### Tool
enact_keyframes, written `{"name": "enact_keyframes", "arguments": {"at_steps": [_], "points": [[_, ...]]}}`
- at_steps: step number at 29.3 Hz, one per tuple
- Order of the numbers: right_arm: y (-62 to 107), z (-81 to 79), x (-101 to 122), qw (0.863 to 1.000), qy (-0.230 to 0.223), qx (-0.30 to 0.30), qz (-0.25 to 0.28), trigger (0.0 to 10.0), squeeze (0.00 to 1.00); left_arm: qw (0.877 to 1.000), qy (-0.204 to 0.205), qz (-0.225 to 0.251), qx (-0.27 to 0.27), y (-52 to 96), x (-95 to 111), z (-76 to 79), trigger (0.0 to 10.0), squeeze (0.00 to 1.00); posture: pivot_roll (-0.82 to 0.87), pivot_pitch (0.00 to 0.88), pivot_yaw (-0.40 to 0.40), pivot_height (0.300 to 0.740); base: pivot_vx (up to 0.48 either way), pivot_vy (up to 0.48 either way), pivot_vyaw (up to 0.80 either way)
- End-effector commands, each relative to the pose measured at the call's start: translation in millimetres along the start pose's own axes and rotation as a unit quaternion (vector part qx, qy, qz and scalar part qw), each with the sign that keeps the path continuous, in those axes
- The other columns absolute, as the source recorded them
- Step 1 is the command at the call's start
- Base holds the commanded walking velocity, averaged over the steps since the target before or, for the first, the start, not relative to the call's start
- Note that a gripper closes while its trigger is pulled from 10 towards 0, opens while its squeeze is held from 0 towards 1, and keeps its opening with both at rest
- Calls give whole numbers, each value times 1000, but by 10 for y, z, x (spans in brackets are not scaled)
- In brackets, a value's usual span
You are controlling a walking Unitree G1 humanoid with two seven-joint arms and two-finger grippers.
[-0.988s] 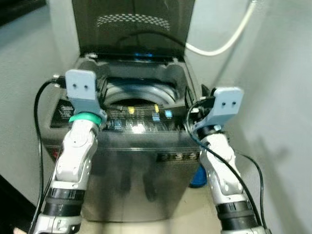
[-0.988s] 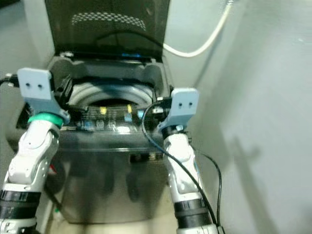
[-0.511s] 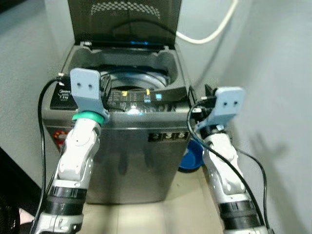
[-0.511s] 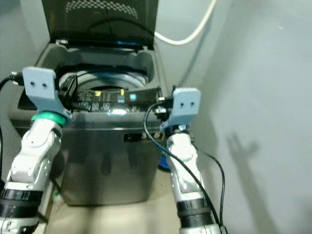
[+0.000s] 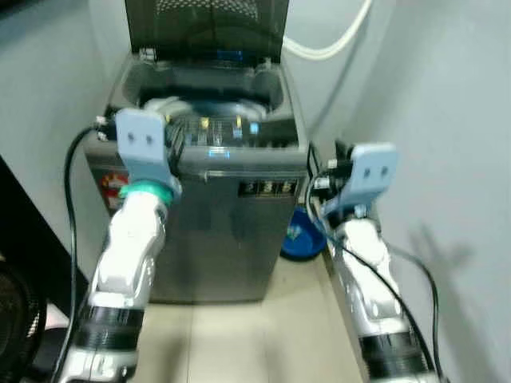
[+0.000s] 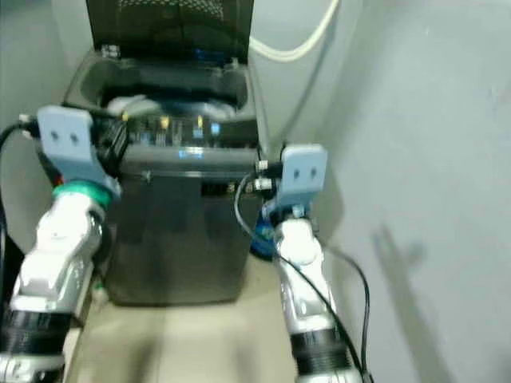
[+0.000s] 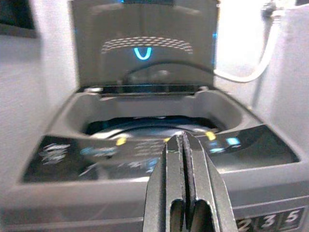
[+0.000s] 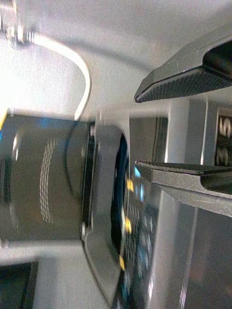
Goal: Clothes washing
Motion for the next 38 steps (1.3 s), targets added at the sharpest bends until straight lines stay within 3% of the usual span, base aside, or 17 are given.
{"name": "enact_keyframes", "arguments": {"at_steps": [1, 9, 12, 18, 21, 24, 26, 27, 29, 30, 31, 32, 35, 38], "points": [[0, -48, -14, 1000, 11, 17, -3, 10000, 0, 1000, -2, -7, 1, 14, -31, -4, 10000, 0, 111, 0, 0, 740, 0, 0, 788], [42, -108, -87, 999, 26, 46, -13, 10000, 0, 999, -7, -33, -23, 57, -148, 100, 10000, 0, 109, 0, -1, 740, 0, 0, 788], [121, -122, -263, 997, 40, 62, -39, 10000, 0, 997, -12, -70, -40, 141, -319, 162, 10000, 0, 109, 0, 1, 740, 0, 0, 779], [308, -81, -626, 991, 50, 61, -107, 10000, 0, 989, -25, -136, -47, 311, -622, 137, 10000, 0, 111, 0, 2, 740, 0, 0, 766], [520, -72, -897, 983, 58, 65, -160, 10000, 0, 982, -33, -181, -48, 476, -832, 91, 10000, 0, 111, 0, 4, 740, 0, 0, 756], [590, -71, -972, 981, 58, 67, -175, 10000, 0, 979, -34, -194, -49, 528, -887, 83, 10000, 0, 111, 0, 4, 740, 0, 0, 756], [836, -56, -1213, 969, 59, 66, -230, 10000, 0, 967, -42, -245, -53, 718, -1104, 57, 10000, 0, 111, 0, 8, 740, 0, 0, 744], [836, -56, -1213, 969, 59, 66, -230, 10000, 0, 967, -42, -245, -53, 718, -1104, 57, 10000, 0, 111, 0, 8, 740, 0, 0, 744], [1066, -41, -1419, 956, 67, 69, -278, 10000, 0, 956, -51, -285, -54, 903, -1301, 26, 10000, 0, 111, 0, 9, 740, 0, 0, 744], [1066, -41, -1419, 956, 67, 69, -278, 10000, 0, 956, -51, -285, -54, 903, -1301, 26, 10000, 0, 111, 0, 9, 740, 0, 0, 744], [1238, -38, -1557, 945, 74, 74, -311, 10000, 0, 947, -53, -312, -46, 1052, -1448, -39, 10000, 0, 107, 0, 13, 740, 0, 0, 738], [1238, -38, -1557, 945, 74, 74, -311, 10000, 0, 947, -53, -312, -46, 1052, -1448, -39, 10000, 0, 107, 0, 13, 740, 0, 0, 738], [1447, -19, -1688, 932, 74, 69, -349, 10000, 0, 935, -50, -351, -20, 1248, -1625, -193, 10000, 0, 105, 0, 11, 740, 0, 0, 731], [1522, 9, -1731, 927, 78, 64, -361, 10000, 0, 931, -49, -361, -11, 1299, -1671, -249, 10000, 0, 105, 0, 10, 740, 0, 0, 727]]}}
Point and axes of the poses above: a point about 5 cm out from each wrist's last joint towards the gripper, its own y axis pointing back from the gripper into the wrist, its own x axis along the axis of the wrist's last joint, z = x × y, the point moved 1 cm from there along -y, pointing out of the wrist towards the gripper, and after that the axes turned 13 degrees about y, right-handed, at the moved point
